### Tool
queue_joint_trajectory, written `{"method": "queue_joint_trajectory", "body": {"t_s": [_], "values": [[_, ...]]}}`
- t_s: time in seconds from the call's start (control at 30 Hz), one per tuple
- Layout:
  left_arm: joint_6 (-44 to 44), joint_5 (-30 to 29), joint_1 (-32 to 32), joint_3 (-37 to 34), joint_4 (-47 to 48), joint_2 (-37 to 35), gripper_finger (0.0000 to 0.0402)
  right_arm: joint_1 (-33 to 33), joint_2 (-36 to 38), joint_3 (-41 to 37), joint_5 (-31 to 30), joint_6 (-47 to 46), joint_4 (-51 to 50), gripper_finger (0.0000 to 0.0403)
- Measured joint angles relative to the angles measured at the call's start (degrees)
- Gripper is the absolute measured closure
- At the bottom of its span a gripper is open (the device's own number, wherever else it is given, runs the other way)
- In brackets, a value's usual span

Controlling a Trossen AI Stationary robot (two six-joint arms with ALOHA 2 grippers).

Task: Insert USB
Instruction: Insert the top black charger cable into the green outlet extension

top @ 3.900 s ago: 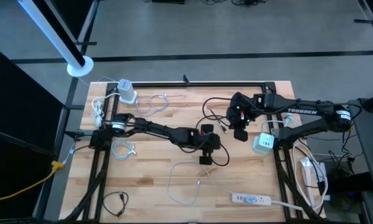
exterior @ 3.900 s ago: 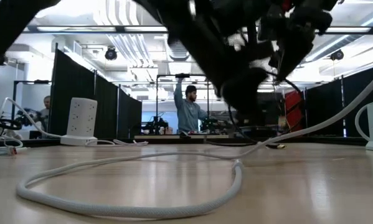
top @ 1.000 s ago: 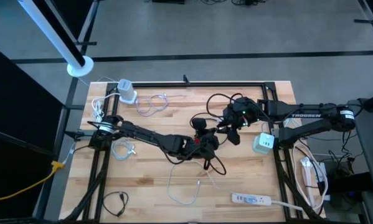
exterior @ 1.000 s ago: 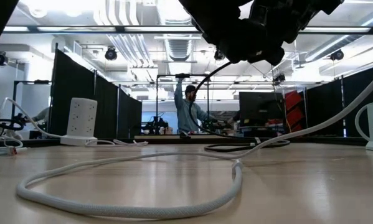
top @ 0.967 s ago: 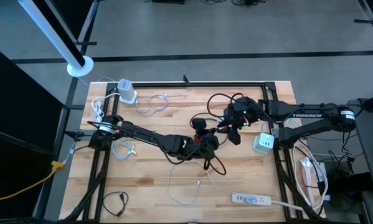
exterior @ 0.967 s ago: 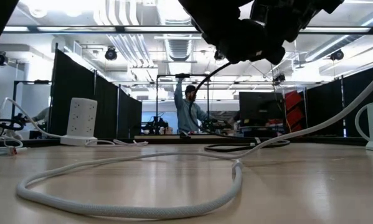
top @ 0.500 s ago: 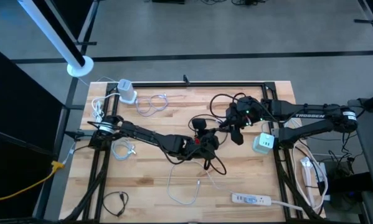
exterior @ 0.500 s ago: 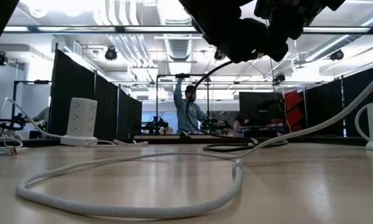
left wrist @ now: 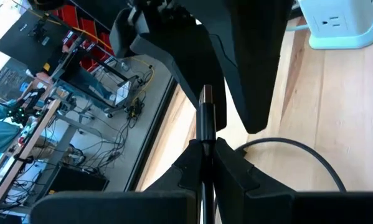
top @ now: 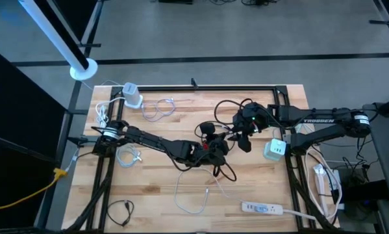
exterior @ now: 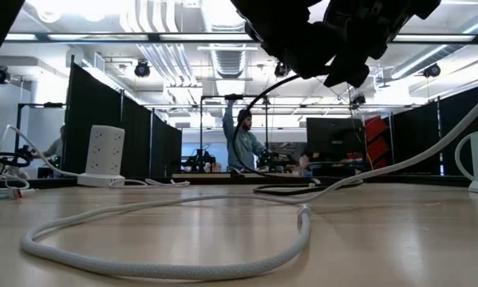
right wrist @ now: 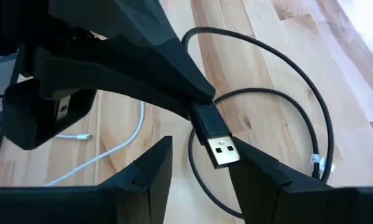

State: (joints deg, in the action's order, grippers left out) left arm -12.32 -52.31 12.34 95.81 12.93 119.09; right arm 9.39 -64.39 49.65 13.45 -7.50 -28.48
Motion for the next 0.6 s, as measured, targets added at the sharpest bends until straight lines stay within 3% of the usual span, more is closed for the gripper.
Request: {"method": "queue_joint_trajectory", "body": {"t_s": [0.23,0.37,0.6], "values": [[0.02,0.38,-0.02,0.00,1.43,0.00,0.0389,0.00,1.25,0.21,-0.44,9.08,-1.34,0.0283],[-0.59,0.74,0.11,-0.15,1.77,0.00,0.0389,0.00,2.23,0.39,-4.30,13.95,-3.61,0.0290],[-2.47,6.72,0.18,-0.20,1.55,0.00,0.0389,-1.38,2.39,0.43,-3.62,16.29,-4.84,0.0269]]}}
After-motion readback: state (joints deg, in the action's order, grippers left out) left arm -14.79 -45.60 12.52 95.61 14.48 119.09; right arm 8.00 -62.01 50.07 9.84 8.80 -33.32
